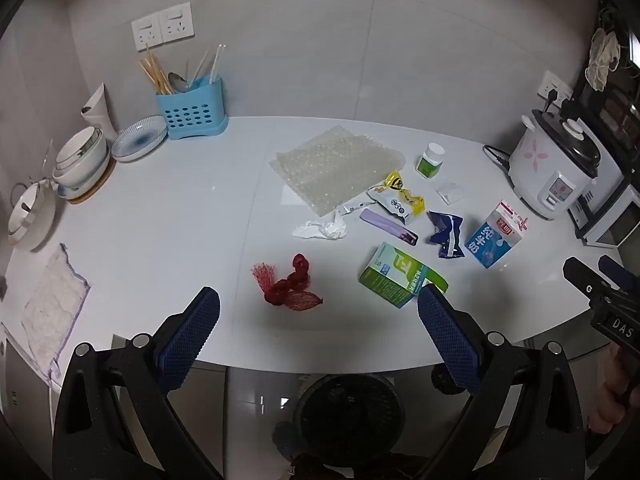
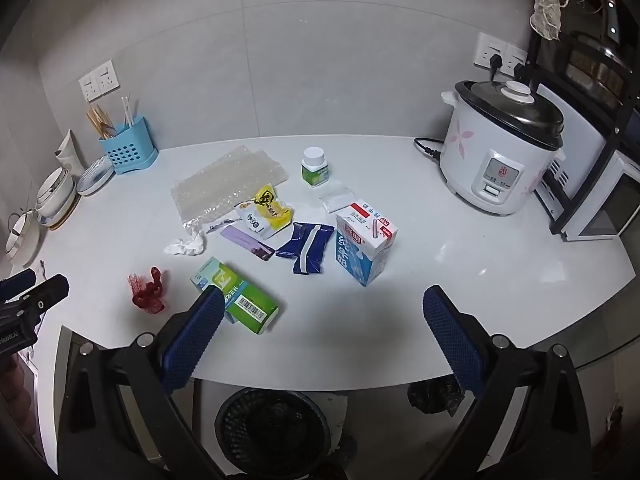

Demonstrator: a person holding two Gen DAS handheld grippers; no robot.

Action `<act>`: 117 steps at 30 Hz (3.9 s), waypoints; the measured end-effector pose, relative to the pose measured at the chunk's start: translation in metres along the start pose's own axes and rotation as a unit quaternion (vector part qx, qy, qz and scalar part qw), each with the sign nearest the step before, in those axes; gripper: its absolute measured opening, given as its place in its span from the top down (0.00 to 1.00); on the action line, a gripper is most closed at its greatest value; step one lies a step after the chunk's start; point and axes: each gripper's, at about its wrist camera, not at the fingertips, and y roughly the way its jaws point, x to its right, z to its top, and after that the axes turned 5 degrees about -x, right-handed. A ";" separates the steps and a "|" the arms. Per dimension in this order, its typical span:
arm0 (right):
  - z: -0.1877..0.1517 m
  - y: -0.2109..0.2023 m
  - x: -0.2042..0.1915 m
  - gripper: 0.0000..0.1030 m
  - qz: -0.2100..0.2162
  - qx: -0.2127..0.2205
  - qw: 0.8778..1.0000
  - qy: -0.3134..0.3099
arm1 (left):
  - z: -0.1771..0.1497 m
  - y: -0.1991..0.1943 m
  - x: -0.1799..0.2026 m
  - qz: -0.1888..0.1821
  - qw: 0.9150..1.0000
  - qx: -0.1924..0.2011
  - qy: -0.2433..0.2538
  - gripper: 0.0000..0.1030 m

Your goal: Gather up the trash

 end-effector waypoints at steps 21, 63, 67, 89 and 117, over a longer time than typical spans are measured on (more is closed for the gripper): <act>0.003 0.001 -0.003 0.07 0.002 -0.002 1.000 -0.001 | -0.002 0.003 0.006 0.006 1.000 -0.005 0.002 0.06; -0.004 -0.007 -0.003 0.07 0.011 0.006 1.000 -0.006 | -0.006 -0.004 0.001 0.009 1.000 -0.009 0.001 0.06; -0.004 -0.007 -0.004 0.07 0.011 0.006 1.000 -0.006 | -0.007 -0.004 0.001 0.008 1.000 -0.009 0.001 0.06; -0.006 -0.009 -0.004 0.07 0.011 0.007 1.000 -0.006 | -0.011 -0.006 0.004 0.006 1.000 -0.010 0.000 0.06; 0.004 0.038 0.007 0.07 0.031 0.013 0.999 -0.021 | -0.006 0.042 -0.025 0.021 0.999 -0.023 -0.013 0.06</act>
